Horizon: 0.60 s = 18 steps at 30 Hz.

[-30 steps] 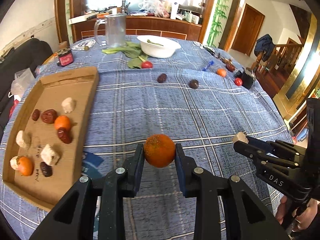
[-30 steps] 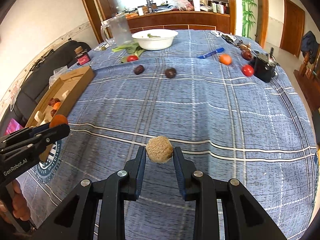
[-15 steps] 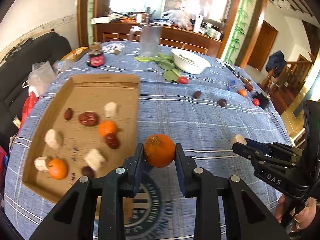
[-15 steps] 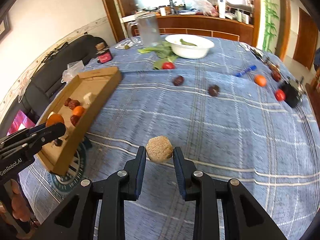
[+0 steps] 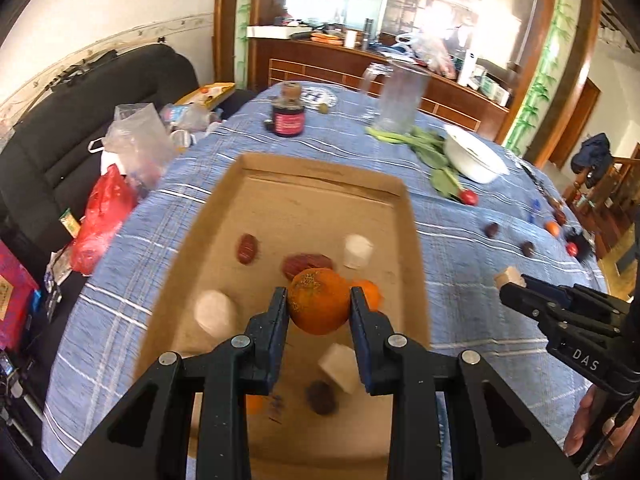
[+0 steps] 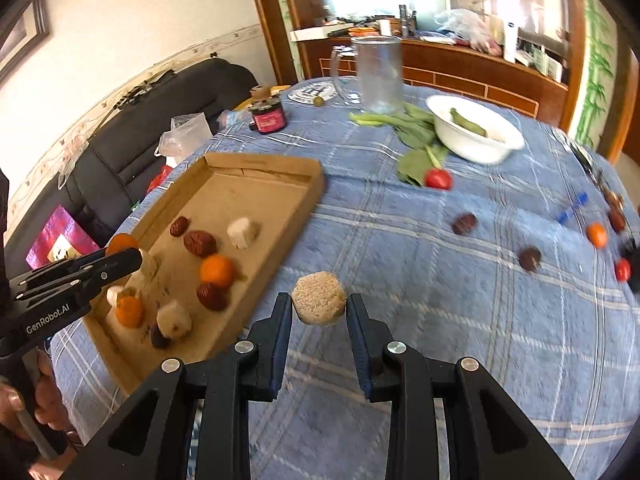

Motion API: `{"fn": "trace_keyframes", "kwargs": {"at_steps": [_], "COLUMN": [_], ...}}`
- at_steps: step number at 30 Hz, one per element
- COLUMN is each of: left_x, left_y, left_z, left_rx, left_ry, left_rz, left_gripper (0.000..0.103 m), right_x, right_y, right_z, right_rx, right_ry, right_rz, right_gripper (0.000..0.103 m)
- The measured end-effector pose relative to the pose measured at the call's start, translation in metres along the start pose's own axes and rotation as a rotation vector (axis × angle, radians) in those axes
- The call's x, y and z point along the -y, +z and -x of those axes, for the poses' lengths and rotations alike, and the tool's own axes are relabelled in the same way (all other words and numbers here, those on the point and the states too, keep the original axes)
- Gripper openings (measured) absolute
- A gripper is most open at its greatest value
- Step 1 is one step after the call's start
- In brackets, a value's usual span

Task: Organize fruits
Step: 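Carry the orange with the left gripper while the right carries the pastry over the tray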

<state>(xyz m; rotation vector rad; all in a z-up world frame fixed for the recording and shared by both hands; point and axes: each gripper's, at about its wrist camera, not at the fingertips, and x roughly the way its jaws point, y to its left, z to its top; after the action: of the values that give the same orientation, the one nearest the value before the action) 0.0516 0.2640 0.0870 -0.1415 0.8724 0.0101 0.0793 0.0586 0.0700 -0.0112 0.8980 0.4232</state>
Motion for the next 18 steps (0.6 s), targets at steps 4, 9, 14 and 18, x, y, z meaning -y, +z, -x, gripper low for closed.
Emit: {"fn": "trace_keyframes", "kwargs": {"at_steps": [4,9,14,18], "left_x": [-0.016,-0.027,-0.034,-0.040], "left_y": [0.016,0.037,0.055,0.066], "left_z": [-0.015,-0.042,-0.067,-0.088], "left_rx": [-0.010,-0.033,-0.054,-0.076], "left_ry": [0.011,0.020,0.021,0.016], "left_rz": [0.005,0.001,0.023,0.051], "left_gripper": [0.029,0.029,0.029,0.029], "right_x": [-0.015,-0.029,-0.040,-0.052], "right_y": [0.023,0.049,0.070,0.082], "right_z": [-0.022,-0.050,-0.079,-0.104], "right_rx": [-0.003,-0.009,-0.026,-0.054], "right_ry": [0.011,0.019,0.051,0.039], "right_rz": [0.012,0.016,-0.012,0.002], "right_gripper": [0.031,0.031,0.031,0.031]}}
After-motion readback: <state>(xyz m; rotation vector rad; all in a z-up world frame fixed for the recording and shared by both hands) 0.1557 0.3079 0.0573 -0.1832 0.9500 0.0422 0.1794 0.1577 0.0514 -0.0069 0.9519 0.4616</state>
